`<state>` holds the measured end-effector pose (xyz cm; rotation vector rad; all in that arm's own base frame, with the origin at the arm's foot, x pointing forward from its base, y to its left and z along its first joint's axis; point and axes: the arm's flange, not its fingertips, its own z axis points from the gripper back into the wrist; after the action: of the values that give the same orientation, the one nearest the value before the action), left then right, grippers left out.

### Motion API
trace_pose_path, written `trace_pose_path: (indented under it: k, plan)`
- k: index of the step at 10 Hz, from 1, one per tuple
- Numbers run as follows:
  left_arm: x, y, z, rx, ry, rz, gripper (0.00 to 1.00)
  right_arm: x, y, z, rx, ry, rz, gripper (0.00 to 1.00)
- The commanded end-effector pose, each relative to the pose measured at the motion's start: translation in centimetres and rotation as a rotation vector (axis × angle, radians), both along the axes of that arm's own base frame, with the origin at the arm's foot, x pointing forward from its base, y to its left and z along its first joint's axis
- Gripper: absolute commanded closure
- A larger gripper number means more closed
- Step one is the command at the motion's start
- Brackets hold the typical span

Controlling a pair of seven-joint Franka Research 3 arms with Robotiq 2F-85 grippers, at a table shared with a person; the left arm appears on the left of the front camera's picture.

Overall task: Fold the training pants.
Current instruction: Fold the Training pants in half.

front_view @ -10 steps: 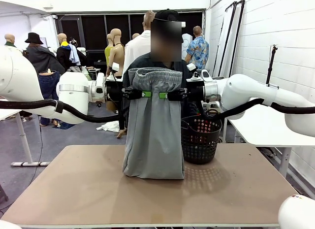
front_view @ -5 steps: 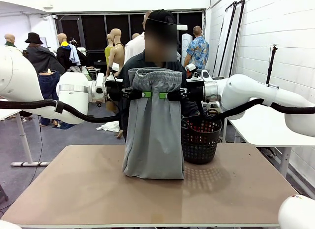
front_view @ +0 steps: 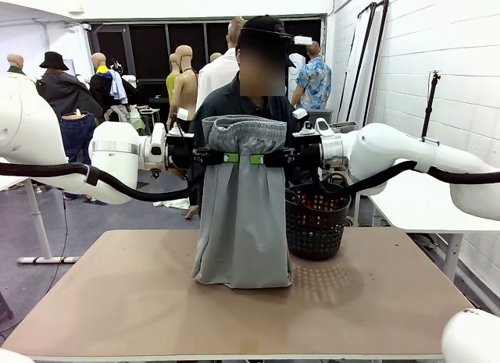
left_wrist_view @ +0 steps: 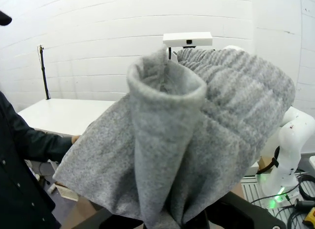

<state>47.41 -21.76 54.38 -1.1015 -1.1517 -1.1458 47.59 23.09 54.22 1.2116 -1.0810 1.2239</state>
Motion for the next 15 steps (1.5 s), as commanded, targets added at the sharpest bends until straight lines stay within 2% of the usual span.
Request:
trace_pose_path:
  k: [1, 5, 6, 7, 15]
  plan:
    - [-1.9, 0.3, -0.5, -0.022, 0.07, -0.013, 1.0, -1.2, 0.0, -0.6, 0.001, 0.073, 0.002, 1.0]
    - [-4.0, 0.6, -2.8, -0.071, 0.138, -0.03, 1.0, -3.6, 0.4, -4.1, 0.011, 0.163, 0.02, 1.0]
    - [-4.1, 0.6, -3.3, -0.076, 0.148, -0.025, 1.0, -3.5, 0.5, -4.7, 0.024, 0.173, 0.018, 1.0]
    - [-3.7, 0.7, -3.0, -0.083, 0.138, -0.013, 1.0, -2.9, 0.6, -4.3, 0.023, 0.151, 0.014, 1.0]
    - [3.5, 1.6, 7.0, -0.012, -0.061, 0.016, 1.0, 4.5, 1.1, 7.7, -0.1, -0.151, -0.01, 1.0]
